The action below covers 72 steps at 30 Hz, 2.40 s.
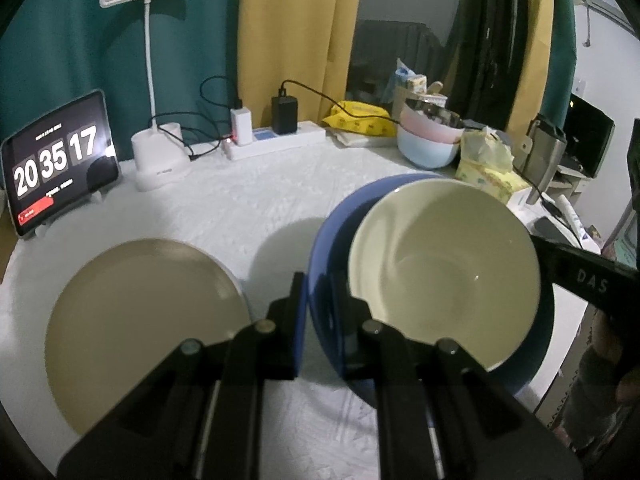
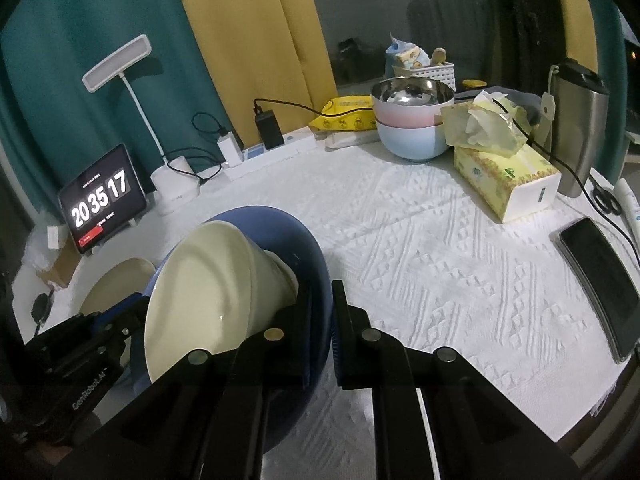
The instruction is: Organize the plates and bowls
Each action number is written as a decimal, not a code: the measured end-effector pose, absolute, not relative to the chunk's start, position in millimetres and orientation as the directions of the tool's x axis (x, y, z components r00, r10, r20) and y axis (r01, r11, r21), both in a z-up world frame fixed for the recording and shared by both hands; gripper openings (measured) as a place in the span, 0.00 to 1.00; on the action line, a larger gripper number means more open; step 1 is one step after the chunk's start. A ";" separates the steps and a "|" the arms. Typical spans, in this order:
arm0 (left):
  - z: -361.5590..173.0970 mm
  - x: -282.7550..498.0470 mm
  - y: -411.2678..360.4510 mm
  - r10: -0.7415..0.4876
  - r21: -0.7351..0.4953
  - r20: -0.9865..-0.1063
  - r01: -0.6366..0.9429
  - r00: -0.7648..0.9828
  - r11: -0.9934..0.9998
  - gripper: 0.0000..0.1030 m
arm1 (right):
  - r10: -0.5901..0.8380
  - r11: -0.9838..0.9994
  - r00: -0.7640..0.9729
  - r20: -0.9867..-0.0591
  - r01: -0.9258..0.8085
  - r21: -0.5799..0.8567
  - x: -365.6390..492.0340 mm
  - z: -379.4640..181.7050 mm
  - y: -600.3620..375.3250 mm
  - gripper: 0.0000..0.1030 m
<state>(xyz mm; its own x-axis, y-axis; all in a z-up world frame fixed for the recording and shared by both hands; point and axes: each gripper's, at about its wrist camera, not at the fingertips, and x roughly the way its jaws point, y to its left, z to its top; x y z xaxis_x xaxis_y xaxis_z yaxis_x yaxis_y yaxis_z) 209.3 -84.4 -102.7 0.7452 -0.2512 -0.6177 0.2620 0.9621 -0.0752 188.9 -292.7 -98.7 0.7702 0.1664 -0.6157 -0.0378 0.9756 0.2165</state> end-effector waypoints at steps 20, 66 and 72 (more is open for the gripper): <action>-79.2 211.1 -66.9 -0.233 -0.017 -0.586 0.275 0.776 0.961 0.00 | 0.079 0.984 0.724 -0.686 0.054 0.170 205.4 -108.9 -301.9 0.08; -95.6 237.5 -92.6 -0.336 -0.171 -0.662 0.301 0.670 0.938 0.07 | 0.200 0.937 0.745 -0.637 0.044 0.346 196.8 -104.0 -315.6 0.07; -81.8 232.4 -81.5 -0.331 -0.168 -0.638 0.293 0.695 0.941 0.07 | 0.202 0.943 0.758 -0.620 0.021 0.333 195.0 -90.2 -305.0 0.07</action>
<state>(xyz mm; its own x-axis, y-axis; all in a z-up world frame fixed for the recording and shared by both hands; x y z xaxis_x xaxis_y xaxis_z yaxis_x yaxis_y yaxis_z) 232.4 -81.5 -81.8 0.6953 -0.3307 -0.6382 0.2935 0.9411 -0.1679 195.0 -305.0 -90.2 0.7584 0.2022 -0.6196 0.0212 0.9425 0.3335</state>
